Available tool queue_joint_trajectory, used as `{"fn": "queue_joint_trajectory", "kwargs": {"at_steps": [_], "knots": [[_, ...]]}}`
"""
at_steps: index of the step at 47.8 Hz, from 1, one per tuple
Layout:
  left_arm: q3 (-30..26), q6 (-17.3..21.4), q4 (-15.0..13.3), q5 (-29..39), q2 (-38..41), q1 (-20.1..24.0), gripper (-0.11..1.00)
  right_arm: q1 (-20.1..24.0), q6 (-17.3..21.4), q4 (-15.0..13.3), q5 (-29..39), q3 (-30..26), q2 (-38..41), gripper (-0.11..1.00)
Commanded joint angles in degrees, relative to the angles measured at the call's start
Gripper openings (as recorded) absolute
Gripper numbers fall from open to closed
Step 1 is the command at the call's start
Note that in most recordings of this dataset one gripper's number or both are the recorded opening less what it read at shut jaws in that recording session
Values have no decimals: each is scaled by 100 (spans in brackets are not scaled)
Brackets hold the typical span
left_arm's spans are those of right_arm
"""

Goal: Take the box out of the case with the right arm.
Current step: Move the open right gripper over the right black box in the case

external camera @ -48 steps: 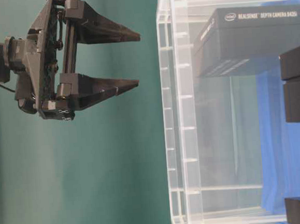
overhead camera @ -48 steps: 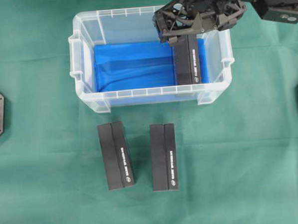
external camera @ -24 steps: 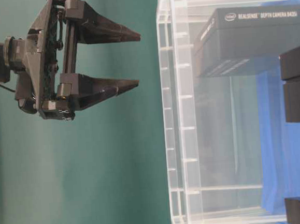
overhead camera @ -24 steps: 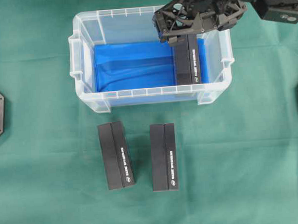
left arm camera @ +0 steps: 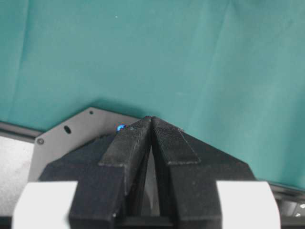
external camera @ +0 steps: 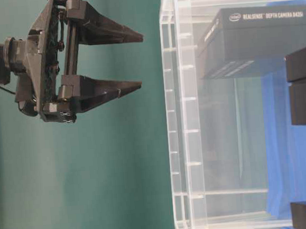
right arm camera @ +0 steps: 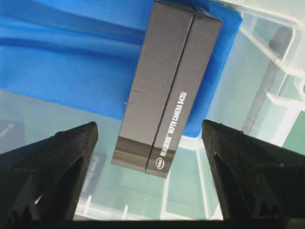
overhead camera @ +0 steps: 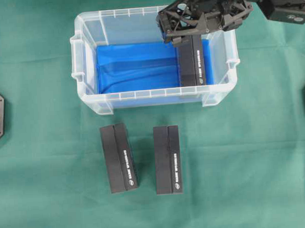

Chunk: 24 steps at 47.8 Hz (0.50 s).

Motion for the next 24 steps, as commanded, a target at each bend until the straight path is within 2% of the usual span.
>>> {"fn": "queue_joint_trajectory", "kwargs": {"at_steps": [1, 24], "knots": [[-53, 18, 26, -26, 35, 9, 3, 18, 9, -18, -9, -105, -79, 88], [-53, 18, 26, -26, 44, 9, 3, 26, 114, -18, -53, 53, -79, 88]]}}
